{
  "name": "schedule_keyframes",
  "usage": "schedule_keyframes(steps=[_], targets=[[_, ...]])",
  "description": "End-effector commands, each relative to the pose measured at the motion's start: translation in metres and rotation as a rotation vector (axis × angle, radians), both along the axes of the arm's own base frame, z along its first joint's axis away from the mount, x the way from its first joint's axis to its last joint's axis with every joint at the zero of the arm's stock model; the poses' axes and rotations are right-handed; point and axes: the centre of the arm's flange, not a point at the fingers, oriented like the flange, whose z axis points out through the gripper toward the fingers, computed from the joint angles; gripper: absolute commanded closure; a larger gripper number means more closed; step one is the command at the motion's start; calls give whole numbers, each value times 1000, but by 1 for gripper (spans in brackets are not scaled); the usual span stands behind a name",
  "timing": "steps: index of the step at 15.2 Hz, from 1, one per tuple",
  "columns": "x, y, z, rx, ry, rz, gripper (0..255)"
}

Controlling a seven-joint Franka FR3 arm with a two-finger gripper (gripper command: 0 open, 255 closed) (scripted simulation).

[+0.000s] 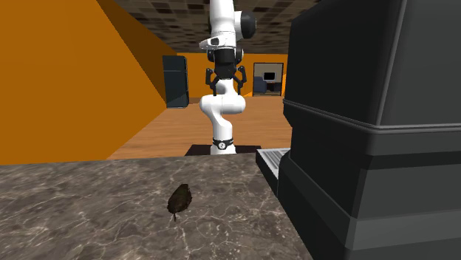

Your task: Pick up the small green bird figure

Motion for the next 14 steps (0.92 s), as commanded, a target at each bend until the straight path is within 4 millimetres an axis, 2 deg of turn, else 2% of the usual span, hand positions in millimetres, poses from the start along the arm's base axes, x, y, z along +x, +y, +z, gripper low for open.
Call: schedule_keyframes(steps=[1, 14], targets=[[0, 0, 0, 0, 0, 0, 0], [136, -37, -86, -21, -45, 2, 0]])
